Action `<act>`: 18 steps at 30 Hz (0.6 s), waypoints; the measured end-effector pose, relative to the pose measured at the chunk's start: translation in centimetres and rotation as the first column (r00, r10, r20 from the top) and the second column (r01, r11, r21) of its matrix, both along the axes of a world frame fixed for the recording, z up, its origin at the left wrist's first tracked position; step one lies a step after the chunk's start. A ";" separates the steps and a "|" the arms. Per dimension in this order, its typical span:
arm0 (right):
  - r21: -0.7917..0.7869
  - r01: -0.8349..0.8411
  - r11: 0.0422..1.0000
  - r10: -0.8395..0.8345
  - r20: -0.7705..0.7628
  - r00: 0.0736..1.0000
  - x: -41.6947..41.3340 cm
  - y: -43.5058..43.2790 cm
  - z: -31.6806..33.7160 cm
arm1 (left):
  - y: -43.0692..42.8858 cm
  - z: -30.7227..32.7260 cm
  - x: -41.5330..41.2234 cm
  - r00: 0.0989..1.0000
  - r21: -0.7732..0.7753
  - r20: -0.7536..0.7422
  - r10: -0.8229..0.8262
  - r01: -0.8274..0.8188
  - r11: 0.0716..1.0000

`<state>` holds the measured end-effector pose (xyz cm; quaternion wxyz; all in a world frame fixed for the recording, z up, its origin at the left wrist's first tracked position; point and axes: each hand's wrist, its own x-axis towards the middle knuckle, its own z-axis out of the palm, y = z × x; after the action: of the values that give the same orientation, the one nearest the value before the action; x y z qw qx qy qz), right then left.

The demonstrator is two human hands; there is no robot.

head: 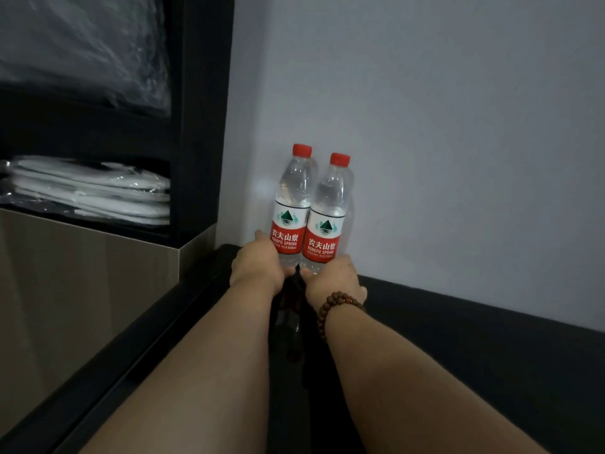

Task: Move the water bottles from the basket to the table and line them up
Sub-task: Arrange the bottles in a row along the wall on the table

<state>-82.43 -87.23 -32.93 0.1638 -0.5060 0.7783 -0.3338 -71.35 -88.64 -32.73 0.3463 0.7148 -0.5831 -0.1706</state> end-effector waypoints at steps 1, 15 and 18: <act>-0.004 0.015 1.000 -0.015 0.016 1.000 0.1 0.5 0.2 | 0.4 0.4 0.2 0.999 0.021 0.055 -0.001 0.000 1.000; 0.161 -0.164 0.973 0.115 0.275 0.954 2.7 17.5 12.4 | 16.9 16.0 5.6 0.875 0.130 0.480 -0.055 -0.009 0.991; 0.120 -0.262 0.958 0.228 0.238 0.944 2.6 23.9 17.5 | 22.8 21.0 5.0 0.850 0.161 0.520 -0.088 0.003 0.987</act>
<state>-79.84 -63.38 -15.44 0.3278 -0.5447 0.7089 -0.3055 -66.40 -65.87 -11.76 0.1134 0.7448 -0.6572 -0.0217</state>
